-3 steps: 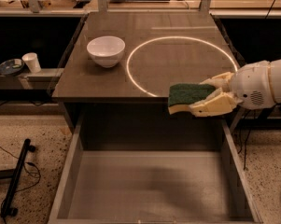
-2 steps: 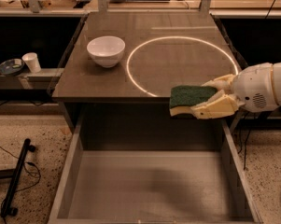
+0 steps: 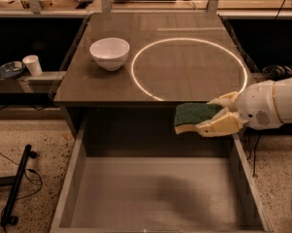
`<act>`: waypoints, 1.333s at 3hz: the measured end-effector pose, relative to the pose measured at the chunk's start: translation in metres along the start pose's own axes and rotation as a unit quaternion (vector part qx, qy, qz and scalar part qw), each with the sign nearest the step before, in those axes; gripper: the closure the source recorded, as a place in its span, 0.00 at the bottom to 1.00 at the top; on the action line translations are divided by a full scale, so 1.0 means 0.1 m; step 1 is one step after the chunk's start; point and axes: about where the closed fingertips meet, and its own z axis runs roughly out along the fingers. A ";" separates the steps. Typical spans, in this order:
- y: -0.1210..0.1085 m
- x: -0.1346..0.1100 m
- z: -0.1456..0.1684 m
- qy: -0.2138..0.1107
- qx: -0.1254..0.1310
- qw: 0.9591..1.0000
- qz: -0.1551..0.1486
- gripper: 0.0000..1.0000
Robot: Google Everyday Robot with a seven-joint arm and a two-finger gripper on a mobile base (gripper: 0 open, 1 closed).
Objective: Place sponge into top drawer
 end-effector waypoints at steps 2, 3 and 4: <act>0.09 0.32 0.17 0.024 -0.008 0.999 0.032 1.00; 0.09 0.34 0.26 0.025 -0.005 0.999 0.026 1.00; 0.11 0.47 0.38 0.033 0.001 0.999 0.036 1.00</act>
Offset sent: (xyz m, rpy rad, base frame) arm -0.0138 -0.0074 -0.0436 -0.0094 0.0946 -0.0445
